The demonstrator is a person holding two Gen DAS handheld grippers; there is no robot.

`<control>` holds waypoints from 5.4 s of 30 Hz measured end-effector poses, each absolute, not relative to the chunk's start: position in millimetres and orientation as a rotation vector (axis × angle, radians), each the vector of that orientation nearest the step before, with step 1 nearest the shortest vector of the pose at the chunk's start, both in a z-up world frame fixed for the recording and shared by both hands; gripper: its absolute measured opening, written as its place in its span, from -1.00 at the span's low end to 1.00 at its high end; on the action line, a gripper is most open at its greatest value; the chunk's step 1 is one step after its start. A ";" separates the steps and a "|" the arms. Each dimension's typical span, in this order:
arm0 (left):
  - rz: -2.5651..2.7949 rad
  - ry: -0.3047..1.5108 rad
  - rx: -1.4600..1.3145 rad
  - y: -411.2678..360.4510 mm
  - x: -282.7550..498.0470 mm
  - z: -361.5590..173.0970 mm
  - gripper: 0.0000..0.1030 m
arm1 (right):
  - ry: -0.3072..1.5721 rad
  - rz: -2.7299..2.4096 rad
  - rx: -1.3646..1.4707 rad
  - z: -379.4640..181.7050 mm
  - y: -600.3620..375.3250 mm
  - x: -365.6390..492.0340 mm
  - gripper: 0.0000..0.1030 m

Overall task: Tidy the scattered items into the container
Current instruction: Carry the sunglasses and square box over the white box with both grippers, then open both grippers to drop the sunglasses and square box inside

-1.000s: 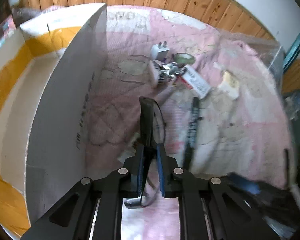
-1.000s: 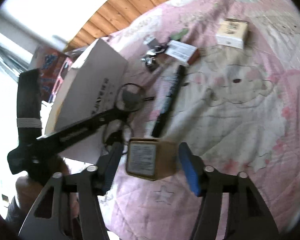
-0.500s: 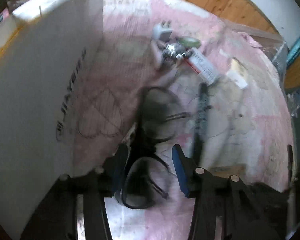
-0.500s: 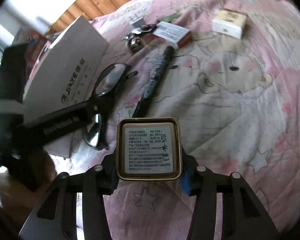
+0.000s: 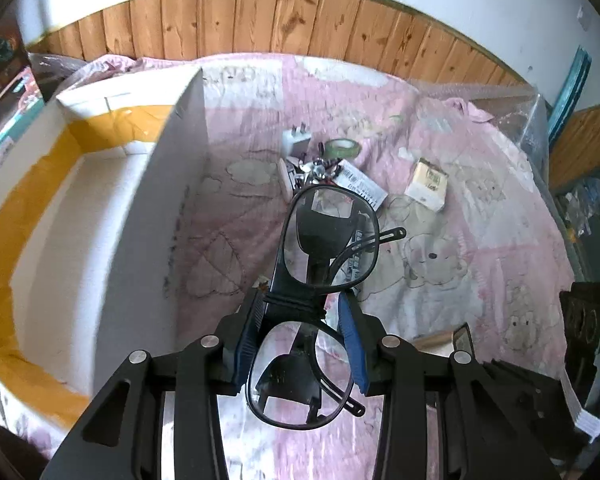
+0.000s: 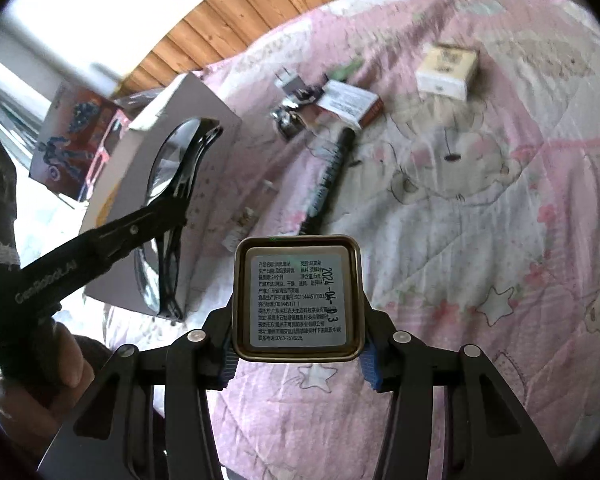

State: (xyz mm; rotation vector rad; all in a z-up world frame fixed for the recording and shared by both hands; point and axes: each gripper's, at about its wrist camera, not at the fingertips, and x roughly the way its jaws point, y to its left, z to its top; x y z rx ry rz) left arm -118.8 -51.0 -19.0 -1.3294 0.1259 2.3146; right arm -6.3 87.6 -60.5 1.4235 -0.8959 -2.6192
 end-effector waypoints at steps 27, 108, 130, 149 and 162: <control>2.648 -0.032 -1.070 -201.0 -74.2 96.0 -0.22 | -0.458 -2.681 1.239 31.4 -15.1 4.9 -0.02; 2.451 -0.164 -1.658 -236.1 -339.1 -25.9 -0.19 | 0.056 -2.462 1.536 -1.0 -98.1 -307.0 0.02; 2.536 -0.041 -1.551 -240.0 -288.3 13.5 -0.12 | -0.070 -2.471 1.421 33.4 -96.0 -252.2 0.01; 2.580 -0.016 -1.467 -240.8 -210.8 51.7 -0.12 | -0.235 -2.404 1.267 48.4 -87.1 -161.9 0.01; 2.581 0.015 -1.435 -223.0 -157.9 64.8 -0.13 | -0.299 -2.356 1.178 50.1 -75.1 -108.6 0.01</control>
